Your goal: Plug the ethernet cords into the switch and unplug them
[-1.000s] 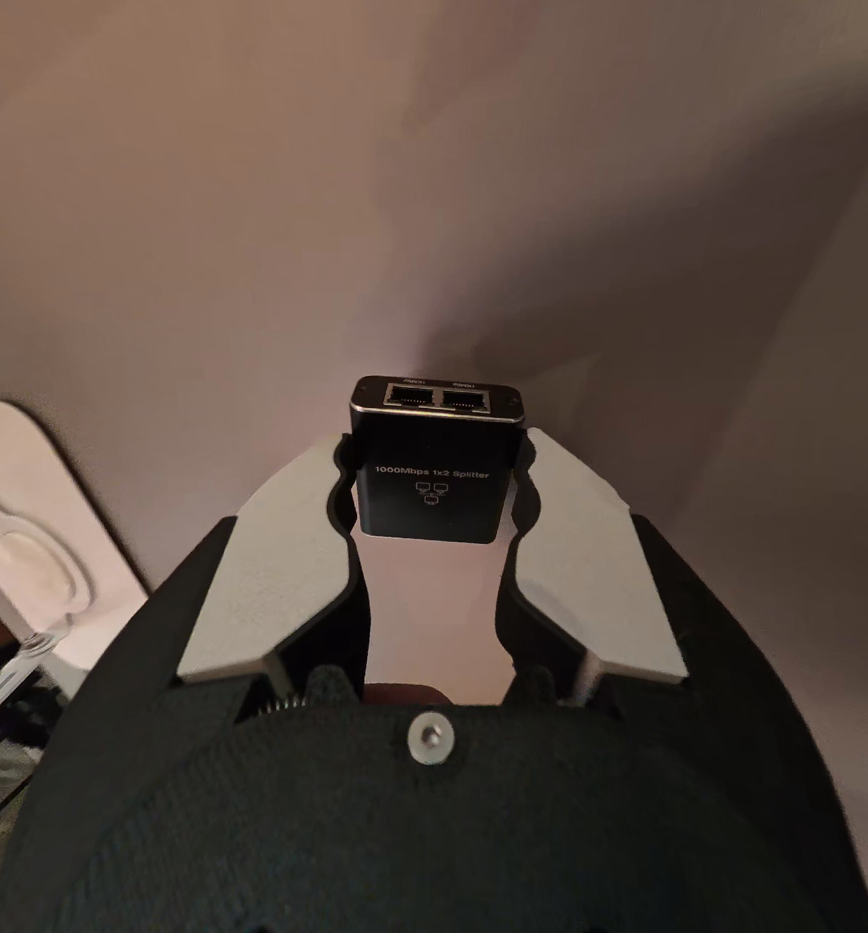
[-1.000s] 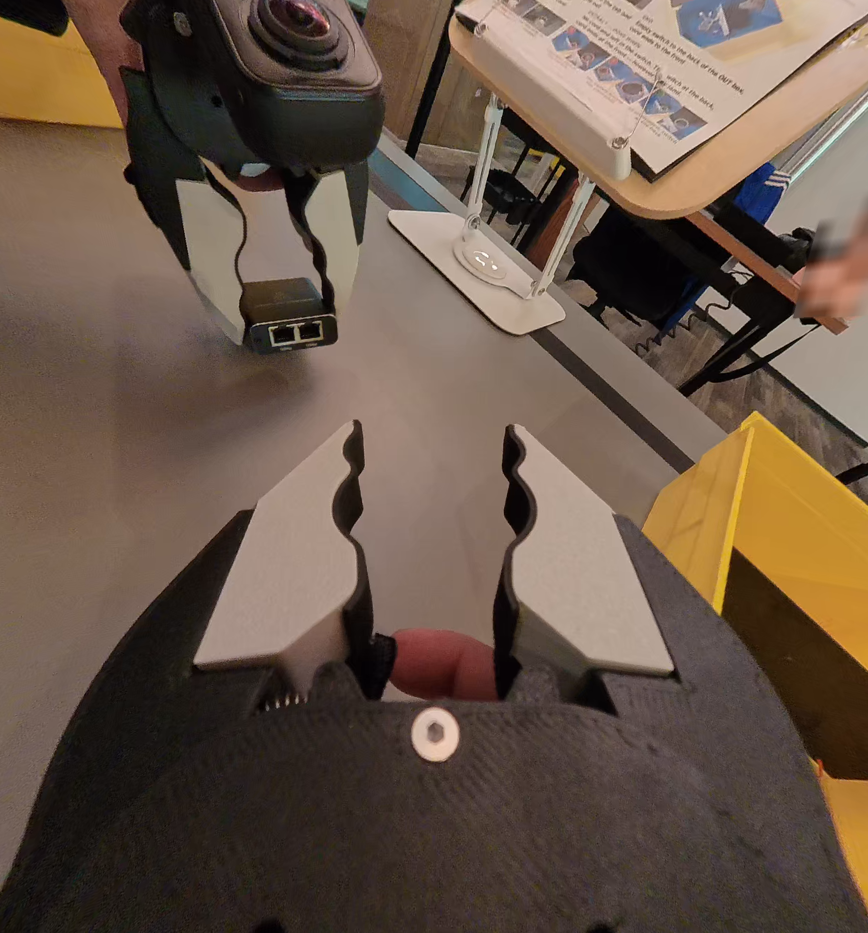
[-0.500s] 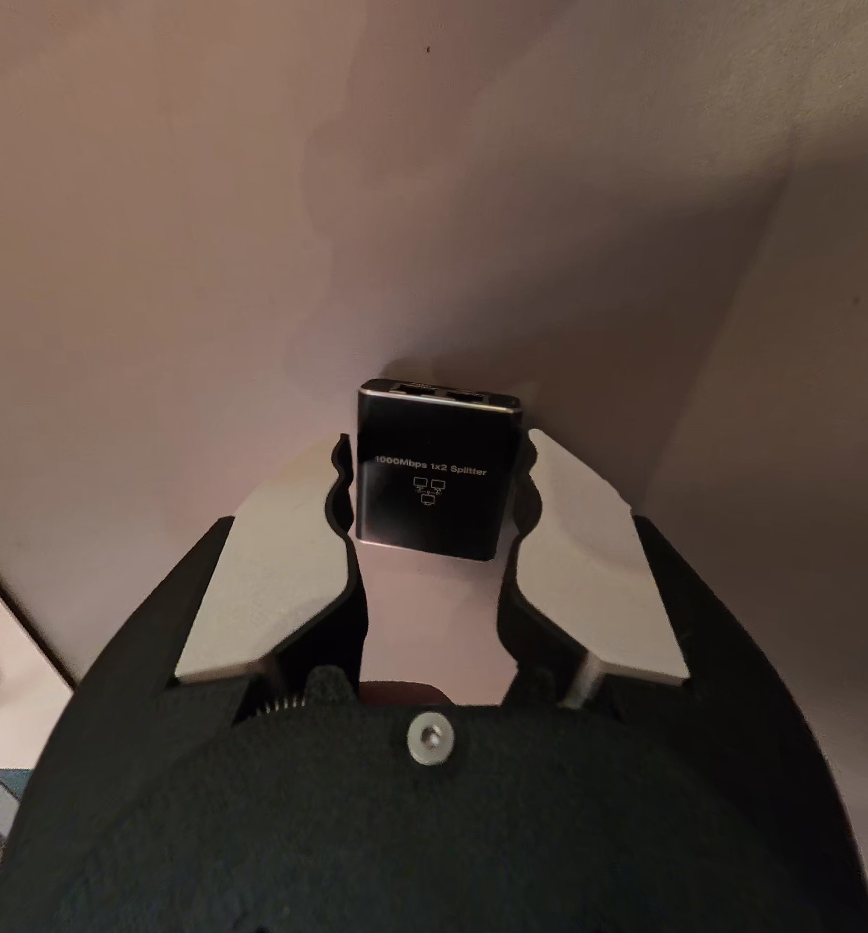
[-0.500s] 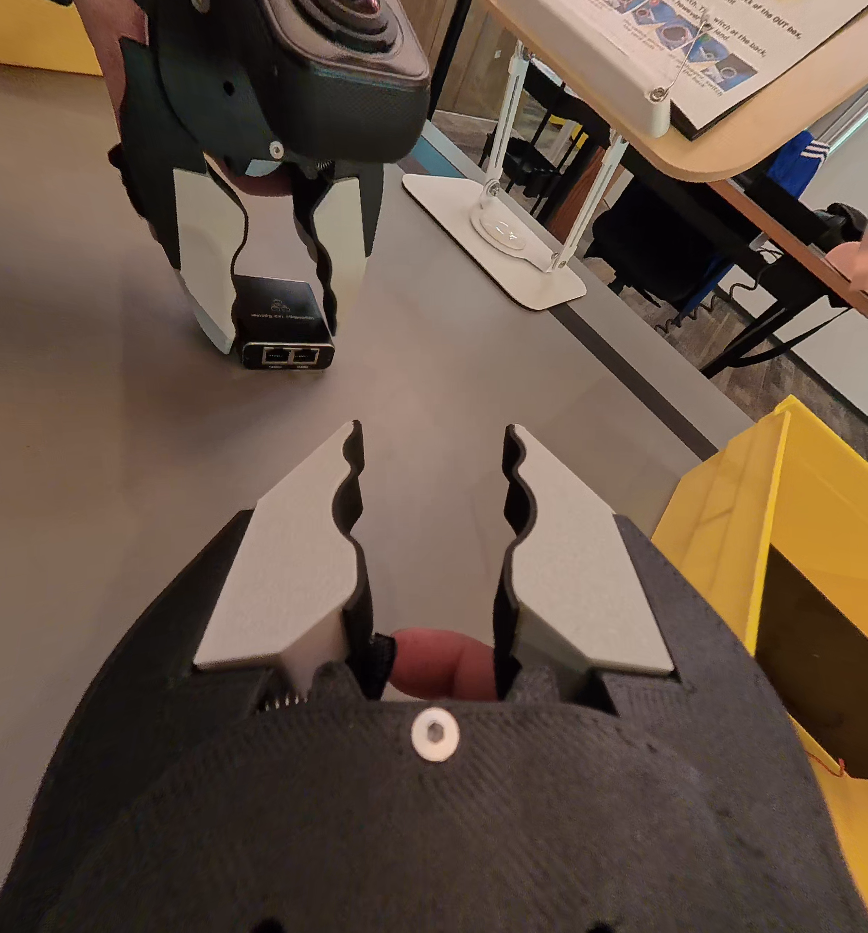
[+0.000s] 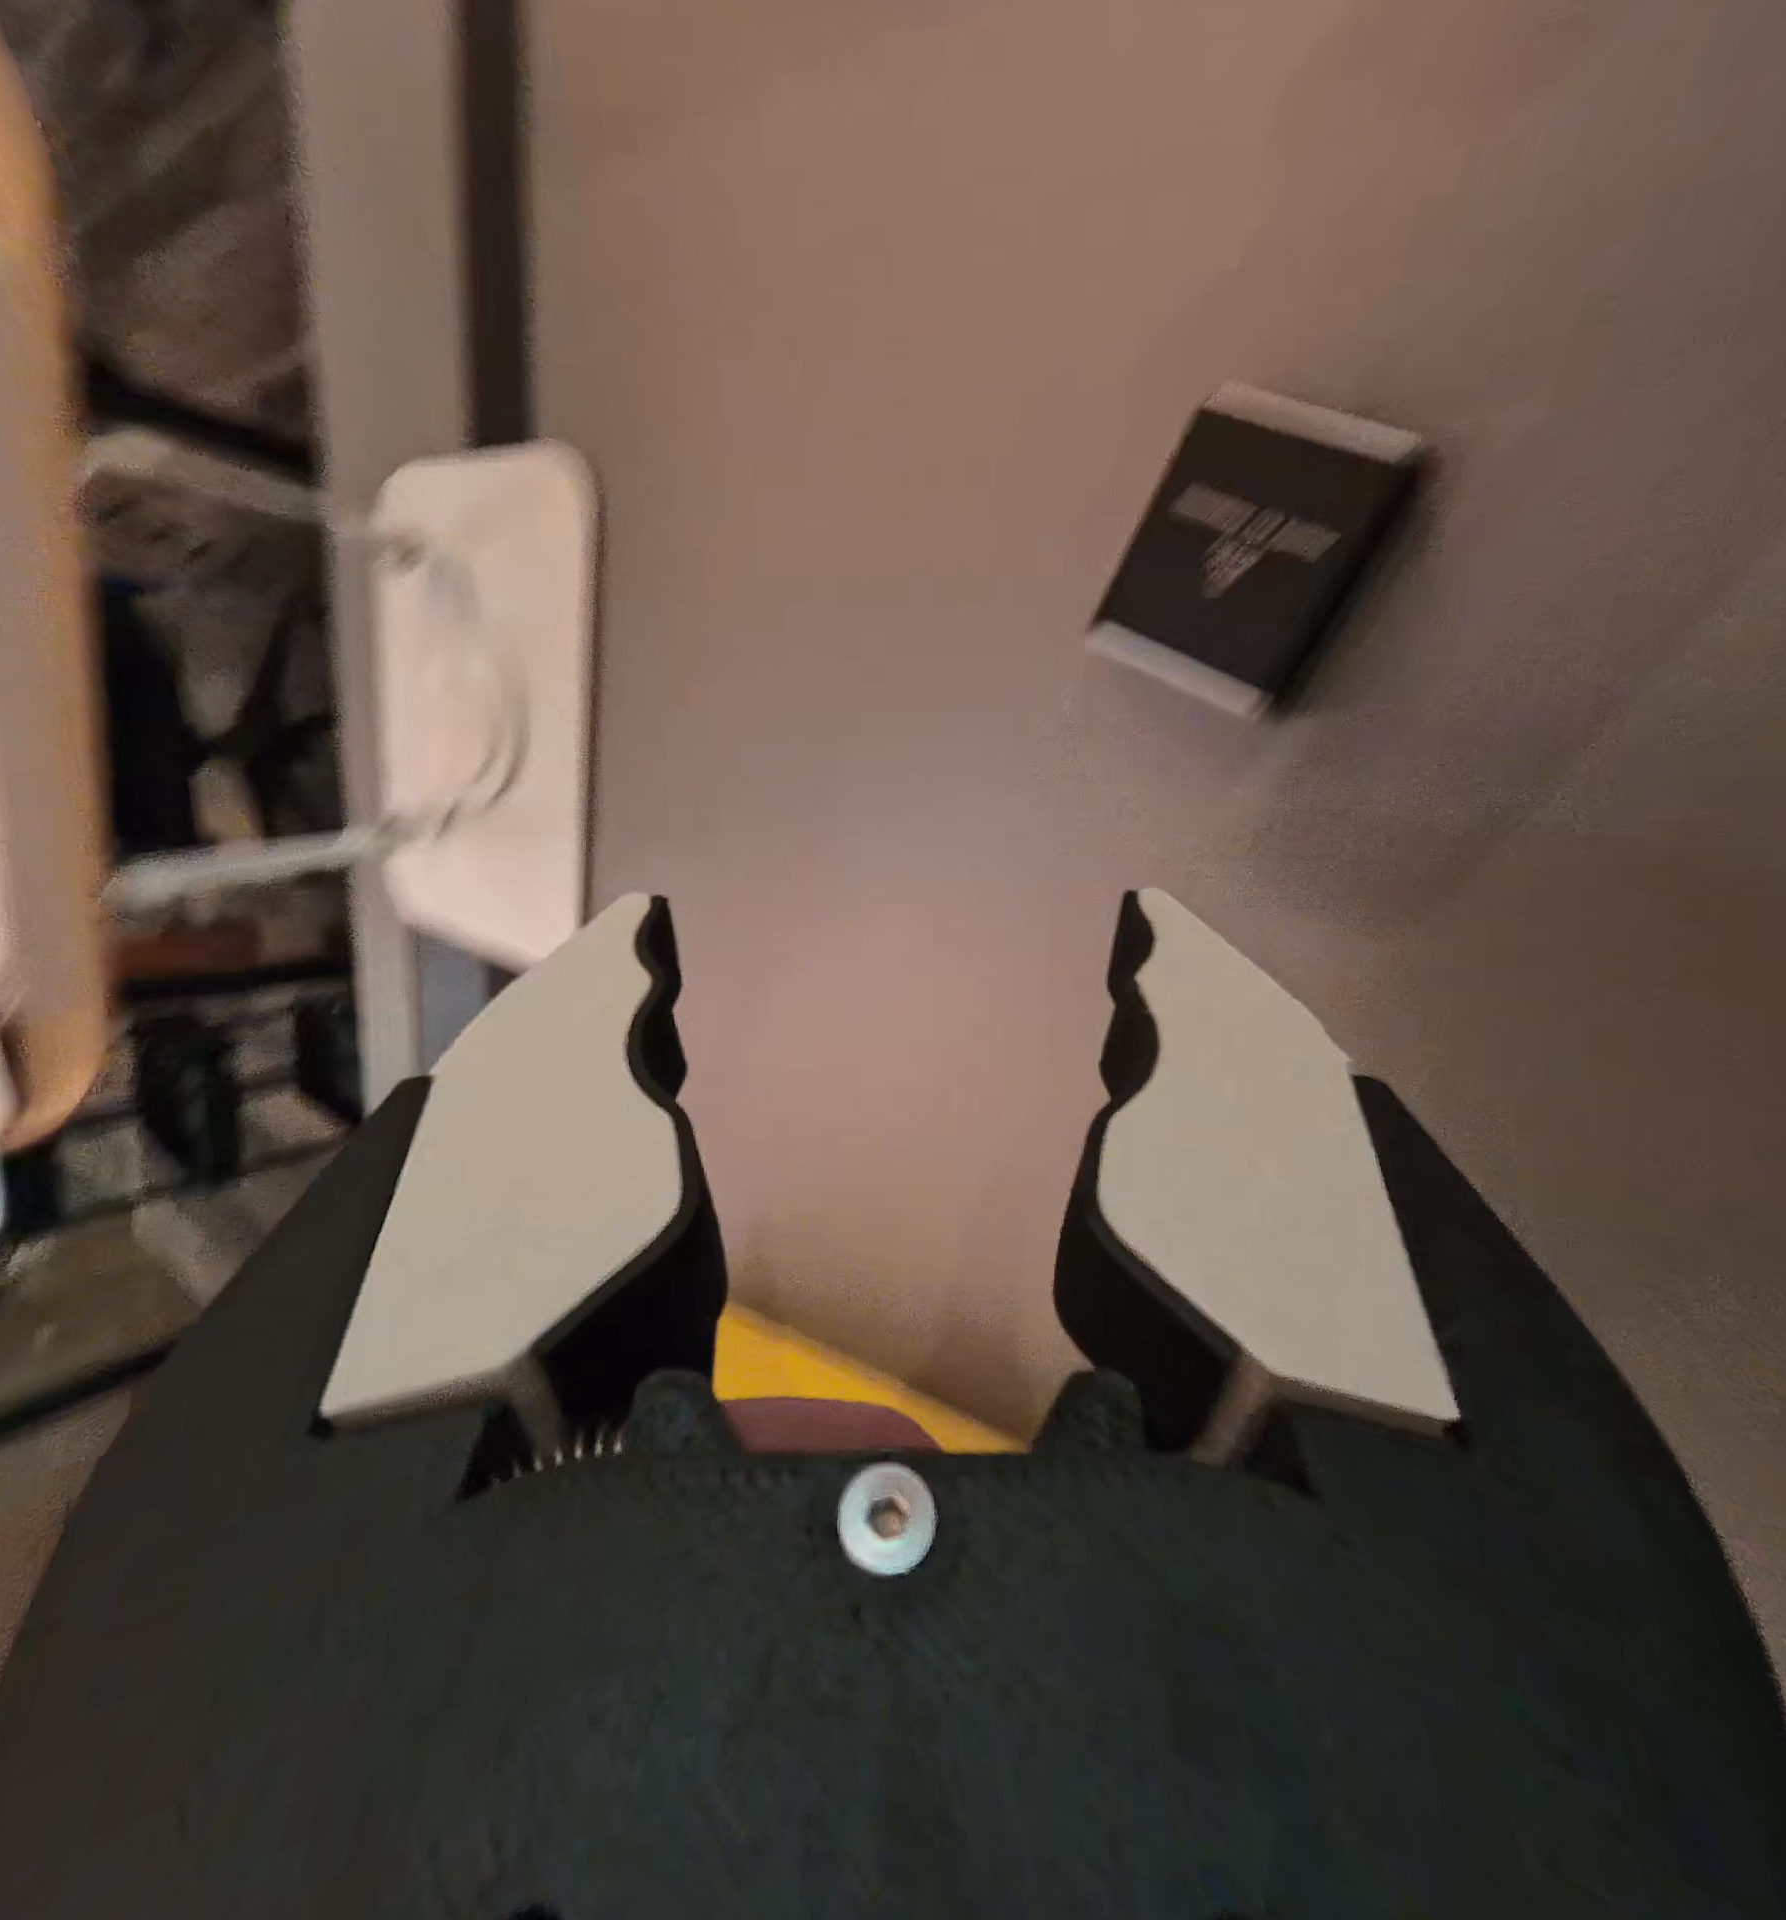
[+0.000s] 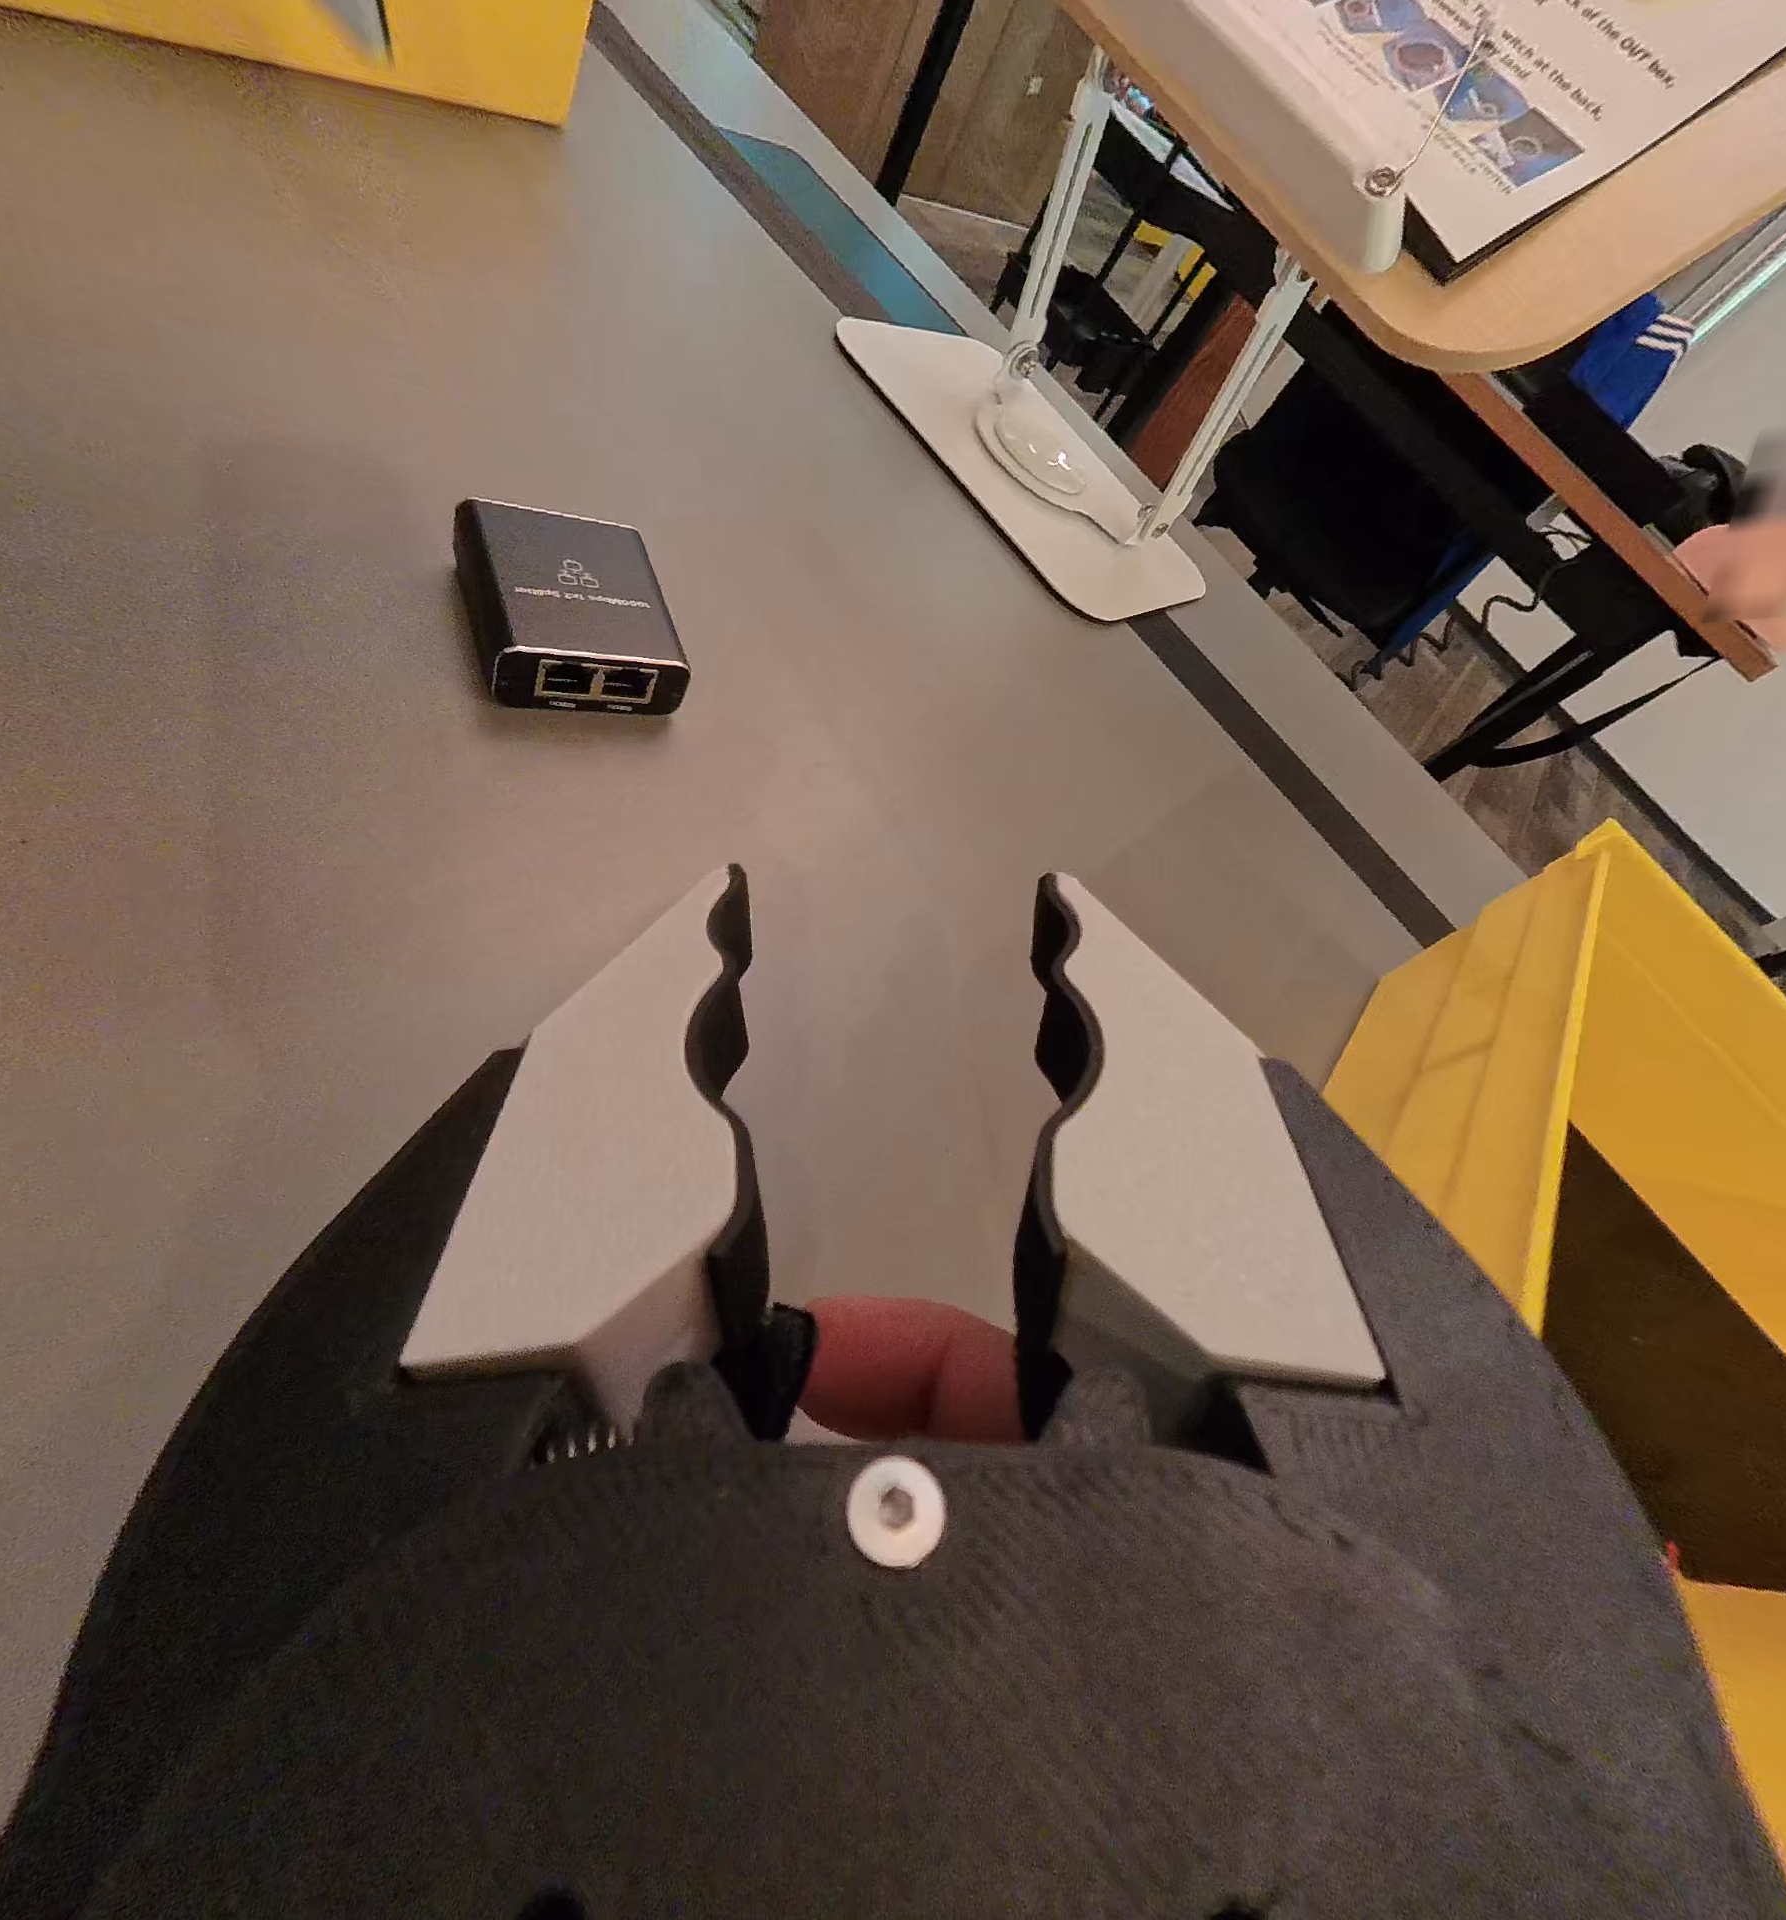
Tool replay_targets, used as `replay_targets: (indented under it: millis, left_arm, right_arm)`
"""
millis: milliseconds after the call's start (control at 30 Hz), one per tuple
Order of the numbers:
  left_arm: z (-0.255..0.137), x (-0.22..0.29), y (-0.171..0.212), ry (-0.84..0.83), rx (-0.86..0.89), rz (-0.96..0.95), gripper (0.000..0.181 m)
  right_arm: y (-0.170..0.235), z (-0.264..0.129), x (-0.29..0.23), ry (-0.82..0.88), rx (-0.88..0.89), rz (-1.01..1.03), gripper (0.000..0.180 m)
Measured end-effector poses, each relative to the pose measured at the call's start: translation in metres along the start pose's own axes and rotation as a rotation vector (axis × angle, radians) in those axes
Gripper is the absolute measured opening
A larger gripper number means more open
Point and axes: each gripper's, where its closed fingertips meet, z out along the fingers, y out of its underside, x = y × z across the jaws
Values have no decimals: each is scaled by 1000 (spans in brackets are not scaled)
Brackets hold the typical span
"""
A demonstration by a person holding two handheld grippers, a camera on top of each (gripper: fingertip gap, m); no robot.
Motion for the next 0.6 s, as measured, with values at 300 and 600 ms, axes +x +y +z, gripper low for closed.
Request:
replay_targets:
  millis: [300, 600]
  left_arm:
    - [-135, -67, 202, -331, -312, -334, 47]
    - [-101, -31, 276, -262, -389, -348, 42]
  right_arm:
    - [-8, 7, -15, -40, 9, -35, 52]
    - [-17, 17, -26, -65, 18, -63, 51]
